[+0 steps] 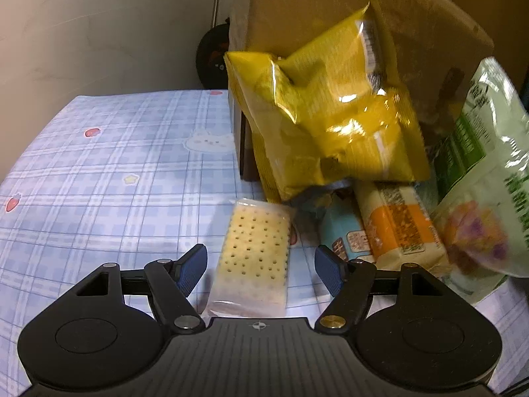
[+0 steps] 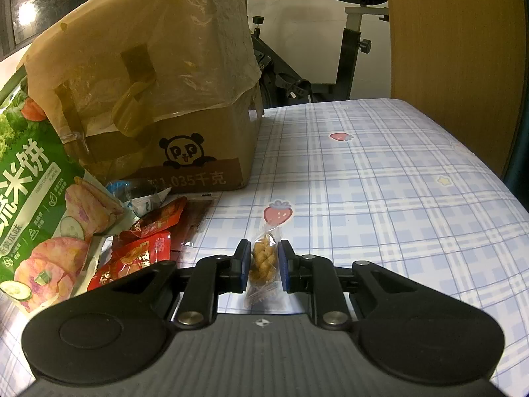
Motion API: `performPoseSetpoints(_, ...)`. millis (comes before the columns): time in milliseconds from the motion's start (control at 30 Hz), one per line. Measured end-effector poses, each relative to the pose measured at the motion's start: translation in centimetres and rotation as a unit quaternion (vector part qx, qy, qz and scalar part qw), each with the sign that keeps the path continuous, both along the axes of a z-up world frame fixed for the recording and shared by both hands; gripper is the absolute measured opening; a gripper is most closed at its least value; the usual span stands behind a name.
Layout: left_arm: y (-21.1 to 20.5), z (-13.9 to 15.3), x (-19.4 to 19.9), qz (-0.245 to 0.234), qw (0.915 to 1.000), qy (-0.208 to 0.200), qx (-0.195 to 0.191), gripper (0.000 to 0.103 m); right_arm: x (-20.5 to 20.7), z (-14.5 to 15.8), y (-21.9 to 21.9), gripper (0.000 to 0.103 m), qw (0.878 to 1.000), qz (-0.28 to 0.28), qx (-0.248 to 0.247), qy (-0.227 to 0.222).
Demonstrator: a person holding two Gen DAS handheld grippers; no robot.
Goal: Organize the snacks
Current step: 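Grasp the white cracker pack with left tool while right tool holds clear packet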
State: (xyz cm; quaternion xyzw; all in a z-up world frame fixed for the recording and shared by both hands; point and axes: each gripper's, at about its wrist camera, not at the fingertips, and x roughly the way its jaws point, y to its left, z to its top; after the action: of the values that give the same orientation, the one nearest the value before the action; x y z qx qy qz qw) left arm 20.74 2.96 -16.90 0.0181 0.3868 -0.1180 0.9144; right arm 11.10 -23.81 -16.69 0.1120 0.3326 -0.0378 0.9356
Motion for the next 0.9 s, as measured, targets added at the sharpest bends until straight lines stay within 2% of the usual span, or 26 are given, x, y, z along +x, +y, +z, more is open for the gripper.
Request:
performPoseSetpoints(433,0.2,0.1,-0.7,0.013,0.9997,0.000,-0.020,0.074,0.0,0.0,0.0,0.020,1.000,0.000,-0.002,0.000)
performPoseSetpoints(767,0.0,0.0,-0.8,0.006,0.9998,0.000,-0.019,0.074,0.0,0.0,0.0,0.020,1.000,0.001,-0.001,0.001)
performPoseSetpoints(900,0.3,-0.5,0.0,0.016,0.9999,0.003,-0.006,0.074,0.0,-0.1,0.0,0.020,1.000,0.002,0.000,0.001)
